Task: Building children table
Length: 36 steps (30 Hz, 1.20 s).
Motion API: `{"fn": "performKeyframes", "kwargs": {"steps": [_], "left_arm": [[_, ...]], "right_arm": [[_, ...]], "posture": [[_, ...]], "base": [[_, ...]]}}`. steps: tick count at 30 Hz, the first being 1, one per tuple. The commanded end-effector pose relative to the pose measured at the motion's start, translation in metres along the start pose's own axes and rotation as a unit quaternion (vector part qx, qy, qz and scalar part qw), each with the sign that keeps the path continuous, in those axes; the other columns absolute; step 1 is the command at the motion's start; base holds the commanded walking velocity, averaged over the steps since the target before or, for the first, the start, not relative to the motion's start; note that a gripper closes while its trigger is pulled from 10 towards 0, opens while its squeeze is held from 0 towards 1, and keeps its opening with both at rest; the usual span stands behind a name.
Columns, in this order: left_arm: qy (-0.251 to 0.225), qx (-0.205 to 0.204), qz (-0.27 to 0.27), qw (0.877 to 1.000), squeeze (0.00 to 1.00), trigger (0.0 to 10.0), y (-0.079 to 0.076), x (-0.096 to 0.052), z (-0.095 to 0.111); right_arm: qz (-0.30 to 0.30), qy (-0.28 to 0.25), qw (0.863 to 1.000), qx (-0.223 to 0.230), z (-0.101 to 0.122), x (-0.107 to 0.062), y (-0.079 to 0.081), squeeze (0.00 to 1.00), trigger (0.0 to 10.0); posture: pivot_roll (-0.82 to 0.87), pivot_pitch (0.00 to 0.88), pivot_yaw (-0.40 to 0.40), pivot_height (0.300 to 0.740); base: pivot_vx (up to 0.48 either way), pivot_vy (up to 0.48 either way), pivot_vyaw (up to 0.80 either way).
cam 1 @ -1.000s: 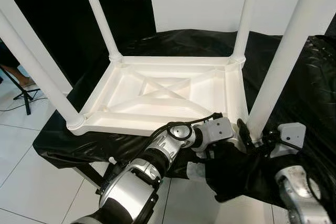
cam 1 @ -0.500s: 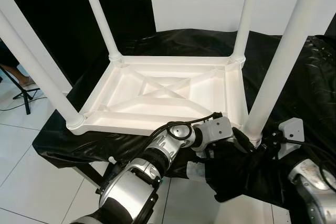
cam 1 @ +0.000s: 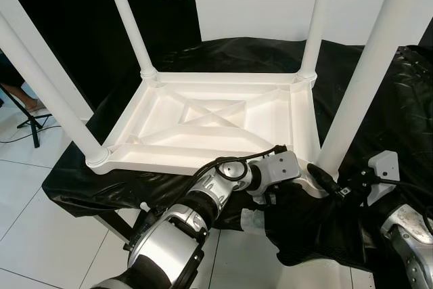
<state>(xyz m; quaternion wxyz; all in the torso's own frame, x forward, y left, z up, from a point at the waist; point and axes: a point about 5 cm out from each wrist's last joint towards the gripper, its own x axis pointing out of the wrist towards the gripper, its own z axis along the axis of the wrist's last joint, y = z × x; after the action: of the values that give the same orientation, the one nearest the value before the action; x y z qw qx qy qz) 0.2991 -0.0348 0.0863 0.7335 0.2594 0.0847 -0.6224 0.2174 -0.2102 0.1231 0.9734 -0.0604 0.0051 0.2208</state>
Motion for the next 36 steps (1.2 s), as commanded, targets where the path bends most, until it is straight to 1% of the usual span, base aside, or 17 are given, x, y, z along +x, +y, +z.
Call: {"fn": "performKeyframes", "kwargs": {"steps": [1, 2, 4, 11, 13, 16, 19, 20, 21, 22, 23, 24, 25, 26, 31, 32, 36], "left_arm": [[0.089, -0.066, 0.089, 0.990, 0.00, 10.0, -0.027, 0.010, -0.042], [0.089, -0.065, 0.089, 0.990, 0.00, 10.0, -0.027, 0.010, -0.042], [0.089, -0.065, 0.089, 0.990, 0.00, 10.0, -0.027, 0.010, -0.042], [0.090, -0.064, 0.088, 0.990, 0.00, 10.0, -0.027, 0.009, -0.042], [0.091, -0.063, 0.088, 0.990, 0.00, 10.0, -0.027, 0.009, -0.042], [0.090, -0.063, 0.087, 0.990, 0.00, 10.0, -0.027, 0.010, -0.042], [0.090, -0.063, 0.088, 0.990, 0.00, 10.0, -0.026, 0.010, -0.041], [0.090, -0.063, 0.089, 0.990, 0.00, 10.0, -0.026, 0.010, -0.041], [0.090, -0.063, 0.089, 0.990, 0.00, 10.0, -0.026, 0.010, -0.041], [0.090, -0.064, 0.089, 0.990, 0.00, 10.0, -0.026, 0.010, -0.041], [0.090, -0.064, 0.089, 0.990, 0.00, 10.0, -0.026, 0.010, -0.041], [0.091, -0.063, 0.089, 0.990, 0.00, 10.0, -0.026, 0.009, -0.042], [0.091, -0.063, 0.089, 0.990, 0.00, 10.0, -0.026, 0.009, -0.042], [0.093, -0.062, 0.088, 0.990, 0.00, 10.0, -0.027, 0.009, -0.044], [0.096, -0.058, 0.084, 0.990, 0.00, 10.0, -0.029, 0.009, -0.045], [0.096, -0.057, 0.084, 0.990, 0.00, 10.0, -0.029, 0.009, -0.044], [0.096, -0.056, 0.086, 0.990, 0.00, 10.0, -0.027, 0.009, -0.044]], "right_arm": [[0.023, 0.024, 0.999, 0.034, -0.011, 0.001, 0.018, 0.00, 0.0], [-0.017, 0.055, 0.995, 0.087, -0.022, 0.000, 0.027, 0.00, 0.0], [-0.038, 0.061, 0.992, 0.101, -0.024, -0.001, 0.035, 0.00, 0.0], [-0.108, 0.040, 0.991, 0.072, -0.018, 0.002, 0.034, 0.00, 0.0], [-0.167, 0.018, 0.985, 0.038, -0.010, 0.005, 0.023, 0.00, 0.0], [-0.205, 0.008, 0.978, 0.025, -0.007, 0.006, 0.017, 0.00, 0.0], [-0.211, 0.012, 0.977, 0.023, -0.006, 0.006, 0.020, 0.00, 0.0], [-0.205, 0.014, 0.978, 0.020, -0.006, 0.007, 0.022, 0.00, 1.6], [-0.205, 0.014, 0.978, 0.020, -0.006, 0.007, 0.022, 0.00, 1.6], [-0.198, 0.018, 0.980, 0.019, -0.006, 0.007, 0.023, 0.00, 4.9], [-0.198, 0.018, 0.980, 0.019, -0.006, 0.007, 0.023, 0.00, 4.9], [-0.186, 0.019, 0.982, 0.013, -0.006, 0.008, 0.024, 0.92, 10.0], [-0.186, 0.019, 0.982, 0.013, -0.006, 0.008, 0.024, 0.92, 10.0], [-0.169, 0.018, 0.985, 0.013, -0.006, 0.009, 0.025, 1.00, 10.0], [-0.095, 0.011, 0.995, 0.005, -0.001, 0.015, 0.021, 0.92, 10.0], [-0.081, 0.008, 0.997, -0.002, 0.001, 0.015, 0.017, 0.00, 10.0], [-0.036, -0.004, 0.999, -0.022, 0.009, 0.015, 0.008, 0.00, 10.0]], "posture": [[0.02, 0.000, 0.068, 0.740], [0.02, 0.000, 0.069, 0.740], [0.01, 0.000, 0.072, 0.740], [0.01, 0.000, 0.072, 0.740], [0.01, 0.000, 0.075, 0.740], [0.01, 0.000, 0.072, 0.740], [0.01, 0.000, 0.072, 0.740], [0.02, 0.000, 0.072, 0.740], [0.02, 0.000, 0.072, 0.740], [0.02, 0.000, 0.072, 0.740], [0.02, 0.000, 0.072, 0.740], [0.02, 0.000, 0.073, 0.740], [0.02, 0.000, 0.073, 0.740], [0.01, 0.000, 0.077, 0.740], [0.01, 0.000, 0.080, 0.740], [0.01, 0.000, 0.080, 0.740], [0.02, 0.000, 0.081, 0.740]], "base": [[0.000, 0.000, 0.00], [0.000, 0.000, 0.00], [0.000, 0.000, 0.00], [0.000, 0.000, 0.00], [0.000, 0.000, 0.00], [0.000, 0.000, 0.00], [0.000, 0.000, 0.00], [0.000, 0.000, 0.00], [0.000, 0.000, 0.00], [0.000, 0.000, 0.00], [0.000, 0.000, 0.00], [0.000, 0.000, 0.00], [0.000, 0.000, 0.00], [0.000, 0.000, 0.00], [0.000, 0.000, 0.00], [0.000, 0.000, 0.00], [0.000, 0.000, 0.00]]}}
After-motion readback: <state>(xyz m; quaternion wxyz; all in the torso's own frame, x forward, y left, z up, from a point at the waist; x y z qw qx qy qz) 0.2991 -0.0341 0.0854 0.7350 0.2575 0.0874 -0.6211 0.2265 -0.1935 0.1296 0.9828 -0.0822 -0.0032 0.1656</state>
